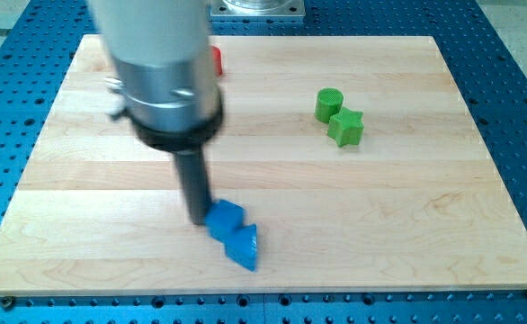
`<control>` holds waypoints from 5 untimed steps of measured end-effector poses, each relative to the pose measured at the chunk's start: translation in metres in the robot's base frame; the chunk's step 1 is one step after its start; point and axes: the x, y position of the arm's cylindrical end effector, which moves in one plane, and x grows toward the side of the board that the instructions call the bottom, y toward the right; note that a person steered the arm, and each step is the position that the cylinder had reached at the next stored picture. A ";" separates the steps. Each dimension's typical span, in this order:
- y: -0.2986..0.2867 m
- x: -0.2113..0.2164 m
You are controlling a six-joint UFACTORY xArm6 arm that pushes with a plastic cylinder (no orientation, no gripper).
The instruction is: Separate the blue blocks
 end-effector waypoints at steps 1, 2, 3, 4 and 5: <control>0.034 -0.012; 0.131 -0.002; 0.125 0.069; 0.125 0.069; 0.112 0.069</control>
